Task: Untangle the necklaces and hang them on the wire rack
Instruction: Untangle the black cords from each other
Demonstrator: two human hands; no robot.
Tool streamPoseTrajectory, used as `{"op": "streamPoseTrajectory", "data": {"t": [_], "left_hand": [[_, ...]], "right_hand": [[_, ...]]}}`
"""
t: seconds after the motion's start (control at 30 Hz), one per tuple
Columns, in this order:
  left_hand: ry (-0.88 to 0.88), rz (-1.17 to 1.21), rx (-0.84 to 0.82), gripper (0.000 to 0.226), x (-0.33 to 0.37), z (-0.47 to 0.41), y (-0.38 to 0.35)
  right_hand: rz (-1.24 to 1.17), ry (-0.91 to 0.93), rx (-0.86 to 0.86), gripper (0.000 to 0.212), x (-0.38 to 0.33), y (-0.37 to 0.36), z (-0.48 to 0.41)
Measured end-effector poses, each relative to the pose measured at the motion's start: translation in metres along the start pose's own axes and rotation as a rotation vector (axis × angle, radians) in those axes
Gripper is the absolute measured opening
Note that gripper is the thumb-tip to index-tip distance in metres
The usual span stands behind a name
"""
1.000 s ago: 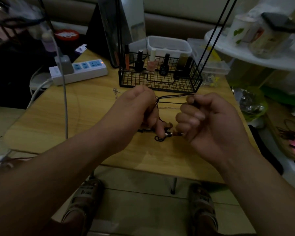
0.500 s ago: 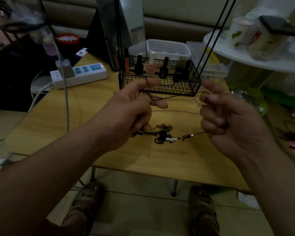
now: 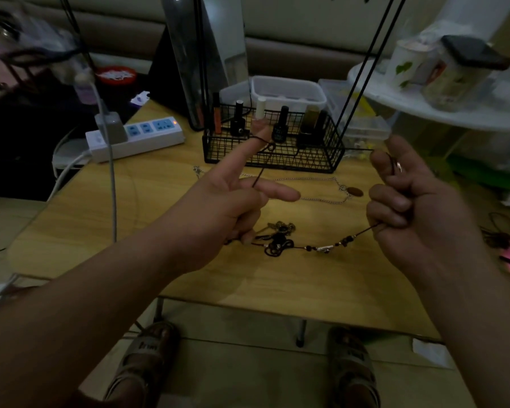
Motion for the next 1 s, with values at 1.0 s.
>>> {"op": "streamPoseTrajectory", "data": {"t": [1.0], "left_hand": [[-0.055,-0.264,0.093,0.026,0.002,0.003,-0.008]], "right_hand": [[0.916,0.240,-0.286,0.006,0.033,-0.026,0.020]]}}
Point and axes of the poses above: each hand's wrist, its own z-axis away from the middle knuckle, its own y-axis out of the back of the hand, x = y × z, the point moved 1 cm from there along -z, towards the middle knuckle, and after that the axes turned 3 degrees about x, right-handed, at the moved point
